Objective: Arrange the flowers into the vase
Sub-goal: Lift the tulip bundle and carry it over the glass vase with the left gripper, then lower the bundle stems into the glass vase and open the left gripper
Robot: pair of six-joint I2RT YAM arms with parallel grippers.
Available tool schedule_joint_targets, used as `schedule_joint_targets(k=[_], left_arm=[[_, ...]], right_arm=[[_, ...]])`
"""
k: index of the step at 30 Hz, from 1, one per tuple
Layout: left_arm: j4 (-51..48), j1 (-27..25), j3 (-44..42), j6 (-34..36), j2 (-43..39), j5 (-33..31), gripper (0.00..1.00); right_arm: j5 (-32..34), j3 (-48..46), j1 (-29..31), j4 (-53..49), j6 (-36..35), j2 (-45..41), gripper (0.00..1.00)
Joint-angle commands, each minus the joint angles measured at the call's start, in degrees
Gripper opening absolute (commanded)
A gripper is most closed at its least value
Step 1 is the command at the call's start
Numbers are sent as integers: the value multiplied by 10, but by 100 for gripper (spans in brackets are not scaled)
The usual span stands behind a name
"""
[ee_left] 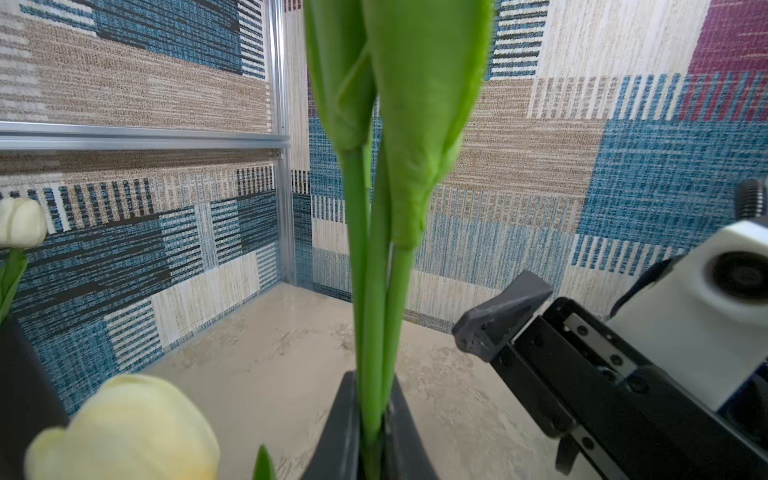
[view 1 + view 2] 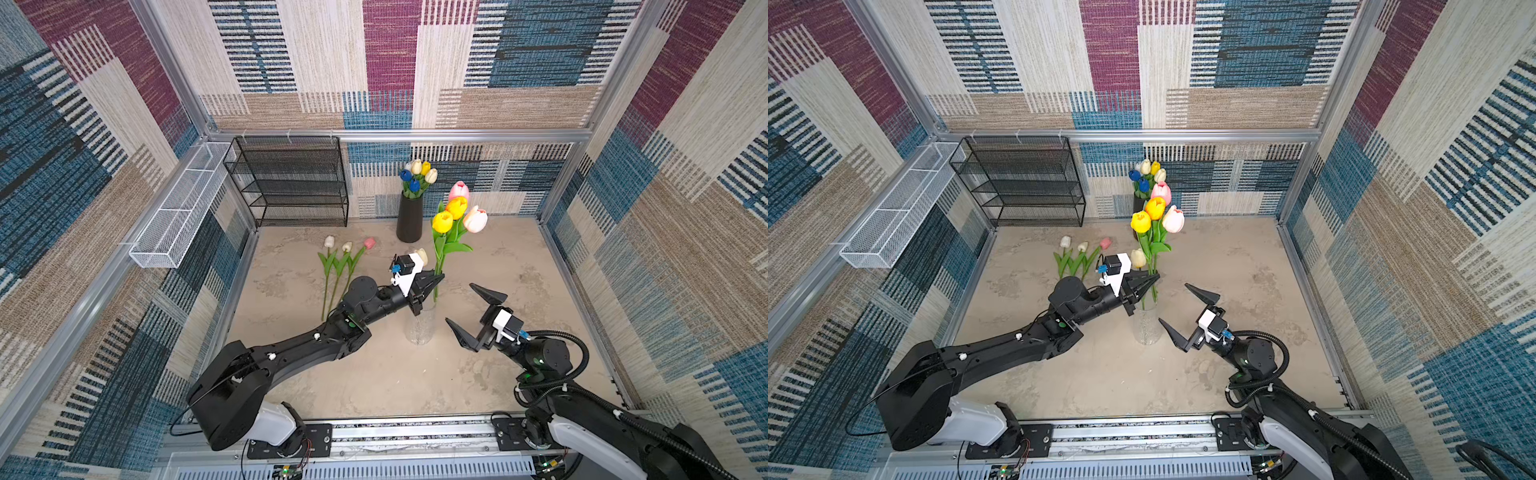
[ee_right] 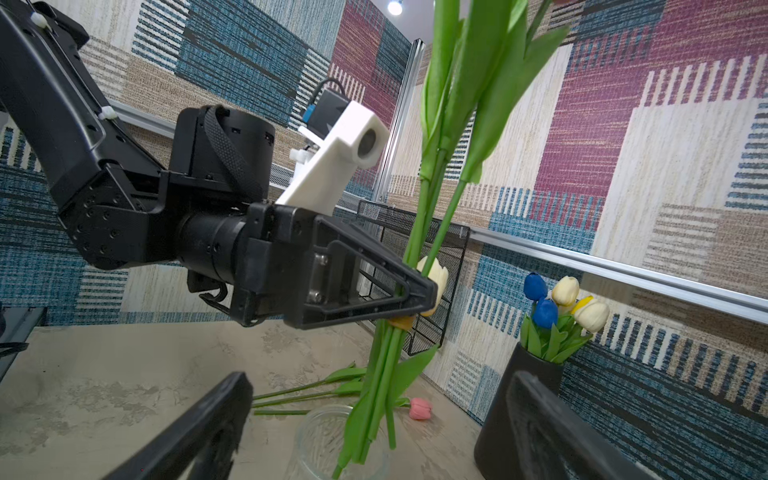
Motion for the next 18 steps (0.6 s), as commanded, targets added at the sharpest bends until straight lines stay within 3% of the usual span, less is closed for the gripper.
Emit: schedule_joint_targets(k=[1, 18], left_arm=[[28, 0, -13, 28, -5, -32, 0], [18, 0, -40, 32, 15, -58, 0]], right_arm=[[4, -2, 1, 9, 1, -2, 100], [1, 1, 1, 11, 1, 13, 100]])
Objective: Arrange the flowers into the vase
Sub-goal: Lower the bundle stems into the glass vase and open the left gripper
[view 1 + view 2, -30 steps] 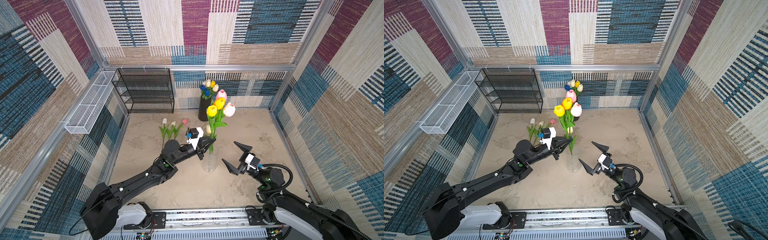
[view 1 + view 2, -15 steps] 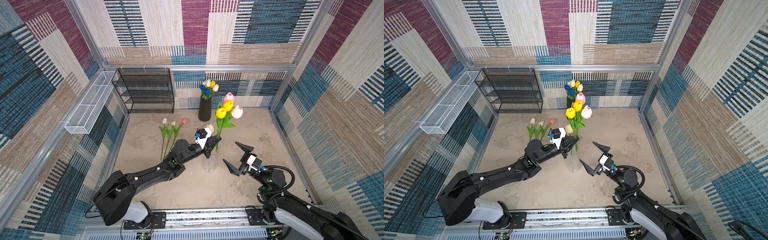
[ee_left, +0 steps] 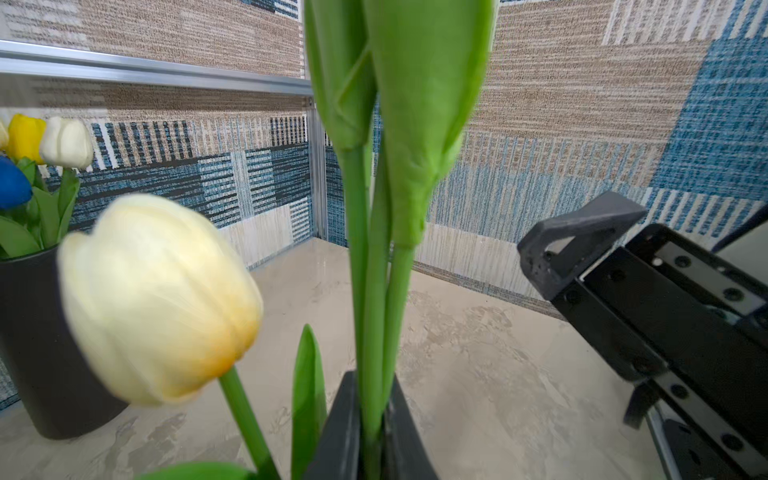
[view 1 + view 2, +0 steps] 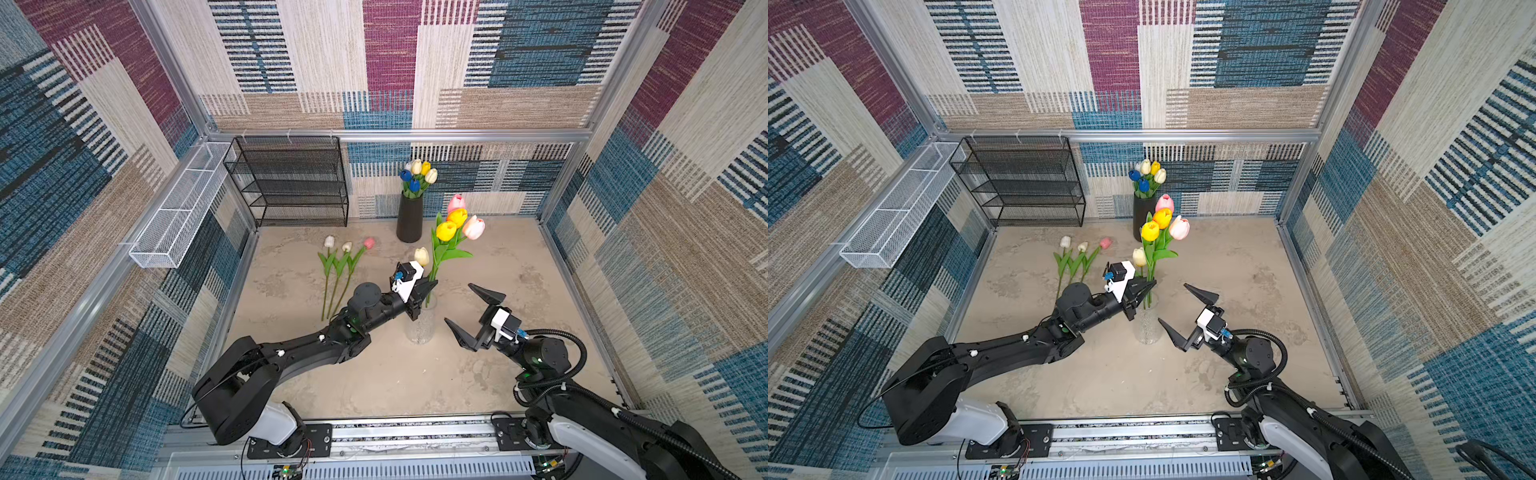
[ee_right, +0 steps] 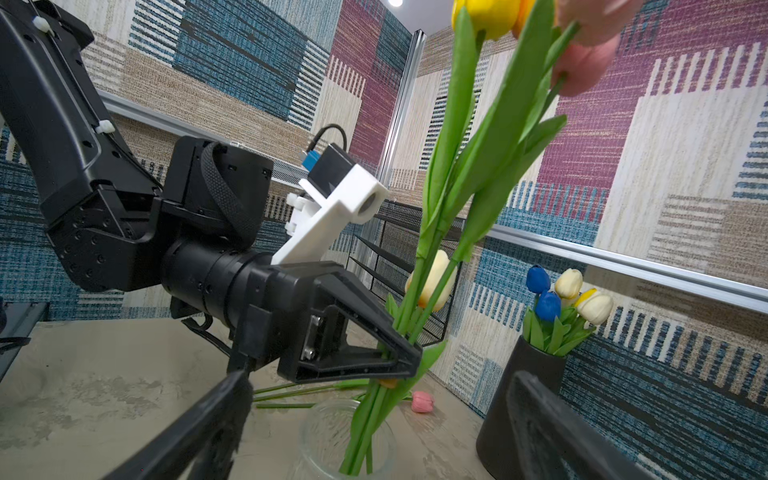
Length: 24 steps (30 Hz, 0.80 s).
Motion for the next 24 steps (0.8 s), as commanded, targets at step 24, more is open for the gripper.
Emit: schedule_joint_targets(k=[24], left_arm=[[-1, -1, -18, -36, 2, 15, 0]], right_arm=[[-2, 4, 1, 12, 2, 13, 100]])
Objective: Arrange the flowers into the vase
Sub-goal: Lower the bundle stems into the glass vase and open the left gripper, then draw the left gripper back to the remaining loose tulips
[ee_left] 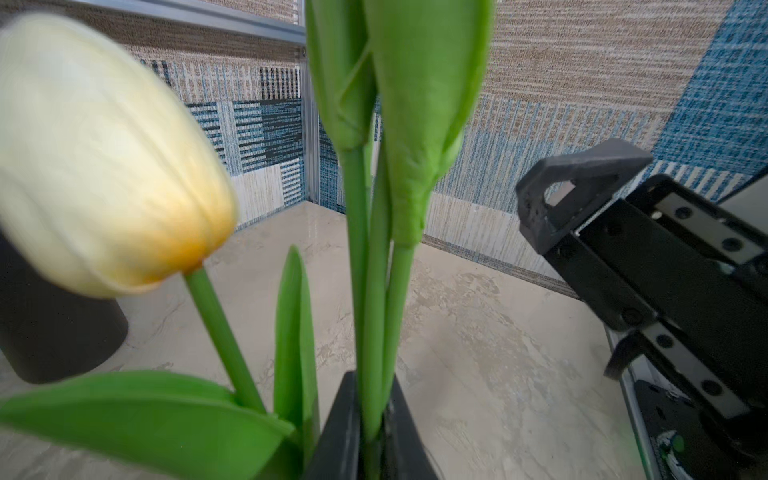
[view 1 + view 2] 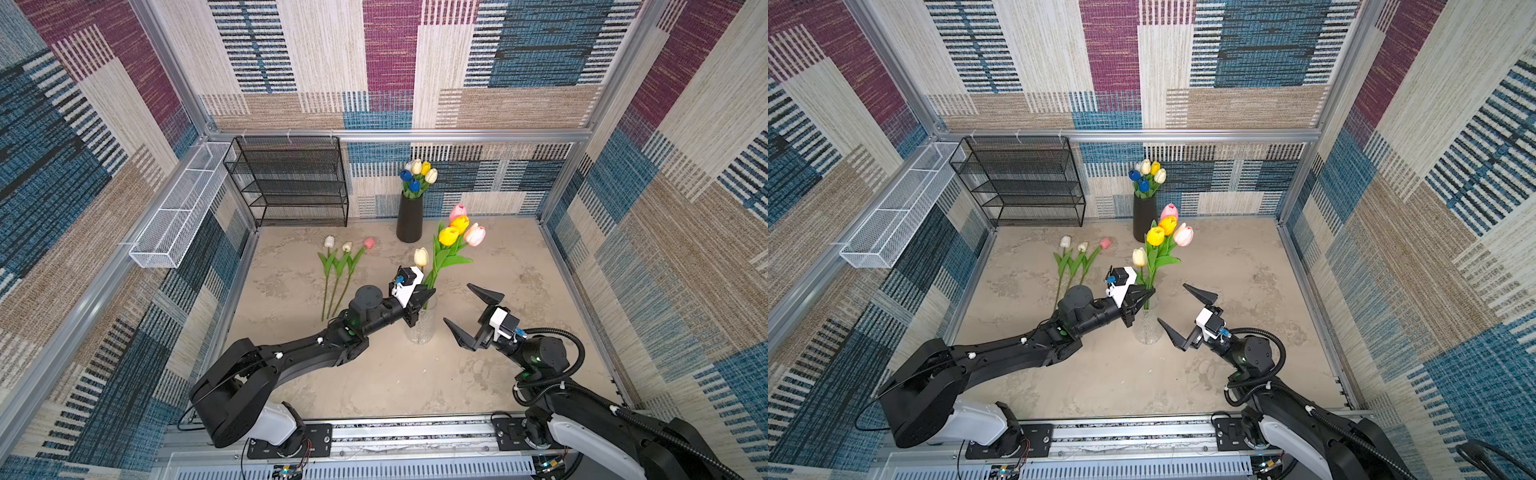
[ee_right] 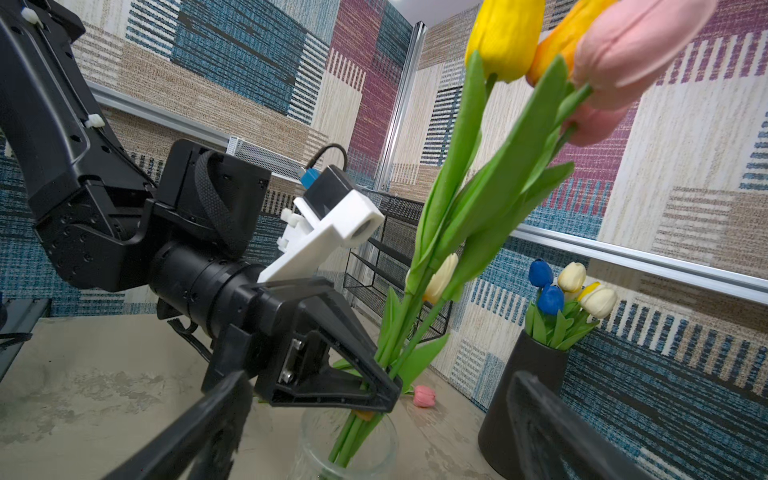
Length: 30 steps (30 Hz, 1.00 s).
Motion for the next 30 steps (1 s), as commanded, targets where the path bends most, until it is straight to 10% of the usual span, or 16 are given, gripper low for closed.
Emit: schedule_joint_targets(k=[1, 7, 12, 30], left_arm=[[46, 0, -1, -17, 8, 5, 0], [44, 0, -9, -17, -4, 0, 0], [23, 0, -14, -16, -17, -1, 28], [-270, 3, 4, 61, -199, -14, 71]], right_arm=[[-1, 4, 1, 12, 2, 3, 100], [-2, 6, 1, 13, 3, 10, 100], [-3, 7, 1, 13, 2, 14, 100], [-2, 7, 1, 15, 1, 18, 100]])
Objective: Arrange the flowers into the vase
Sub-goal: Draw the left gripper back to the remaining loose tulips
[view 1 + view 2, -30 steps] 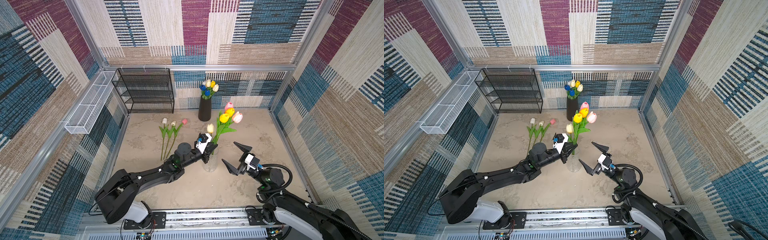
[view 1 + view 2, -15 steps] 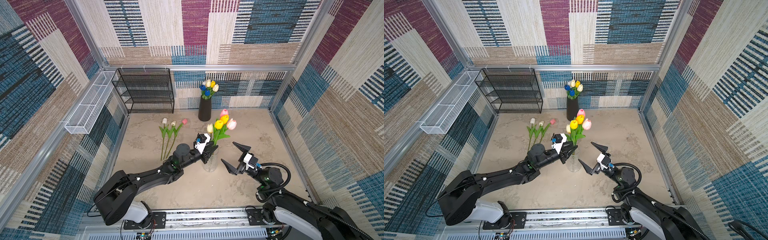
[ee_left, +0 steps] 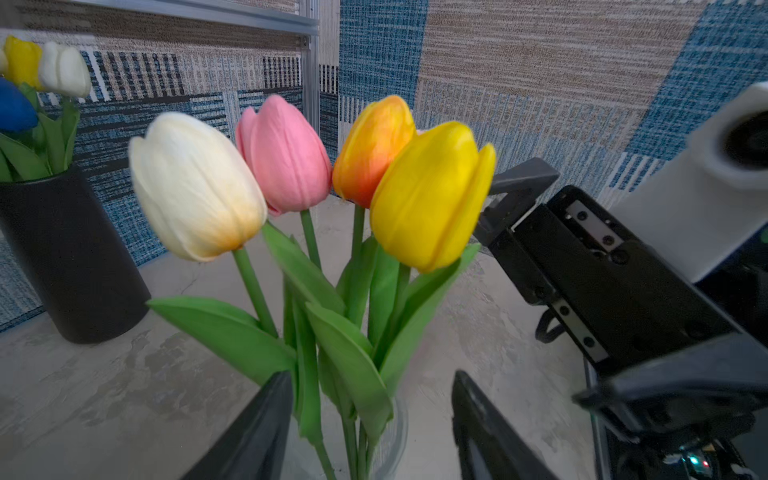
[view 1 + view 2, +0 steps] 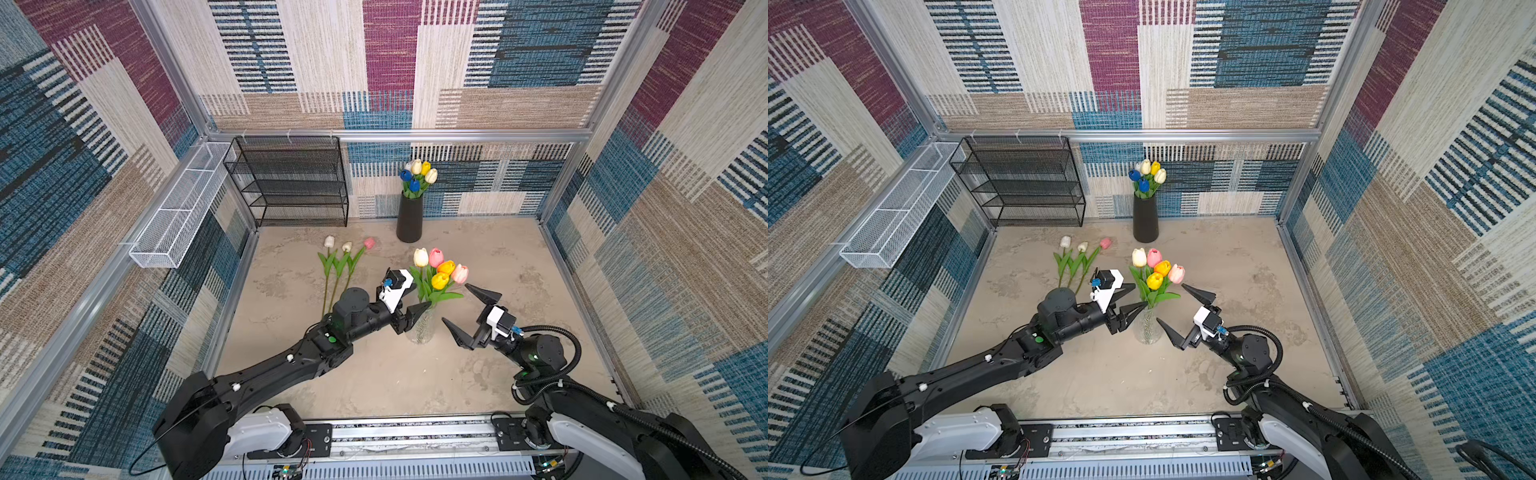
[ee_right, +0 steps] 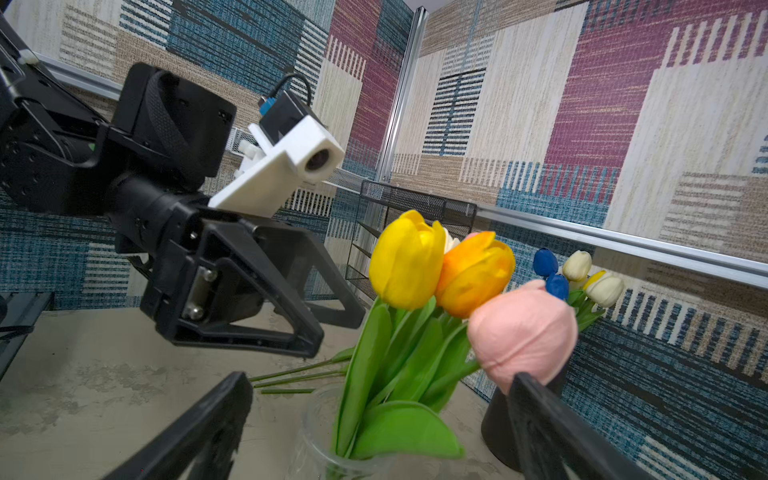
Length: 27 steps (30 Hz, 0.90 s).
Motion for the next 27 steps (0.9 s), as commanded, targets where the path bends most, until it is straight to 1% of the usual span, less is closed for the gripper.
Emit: schedule_joint_targets(k=[1, 4, 5, 6, 9, 10, 11, 12, 13, 14, 15, 16, 17, 20, 21, 23, 27], left_arm=[[-105, 6, 19, 59, -54, -9, 71], [-153, 47, 31, 85, -100, -3, 72], [-157, 75, 29, 85, -112, 0, 72], [-158, 99, 26, 82, -116, -8, 74], [-166, 187, 23, 48, -94, -53, 81], [-185, 229, 33, 20, -72, -86, 82], [-225, 261, 57, -10, -40, -119, 82], [-265, 286, 81, -32, -9, -142, 80], [-314, 310, 110, -53, 29, -162, 73], [-364, 331, 139, -68, 69, -175, 64], [-404, 346, 168, -74, 106, -182, 59], [-440, 358, 194, -74, 146, -189, 54], [-467, 366, 219, -68, 184, -188, 43], [-548, 374, 293, -59, 283, -195, 40], [-565, 375, 314, -54, 309, -200, 34], [-590, 380, 346, -51, 358, -201, 33], [-617, 396, 396, -49, 422, -202, 35]], right_arm=[[-2, 6, 1, 15, 2, 2, 100], [-5, 6, 1, 16, 3, 2, 100], [-6, 6, 1, 16, 5, 0, 100], [-7, 6, 1, 16, 4, -1, 100], [-7, 4, 1, 15, 5, -10, 100], [-6, 3, 1, 14, 4, -13, 100], [-4, 3, 1, 13, 4, -15, 100], [-3, 2, 1, 12, 2, -18, 100], [-2, 1, 1, 12, 2, -20, 100], [-1, 1, 1, 13, 2, -21, 100], [-1, 1, 1, 13, 2, -21, 100], [-1, 1, 1, 13, 2, -21, 100], [-2, 1, 1, 12, 3, -21, 100], [-3, 2, 1, 12, 2, -18, 100], [-3, 1, 1, 12, 3, -19, 100], [-3, 1, 1, 11, 2, -20, 100], [-4, 1, 1, 11, 2, -21, 100]])
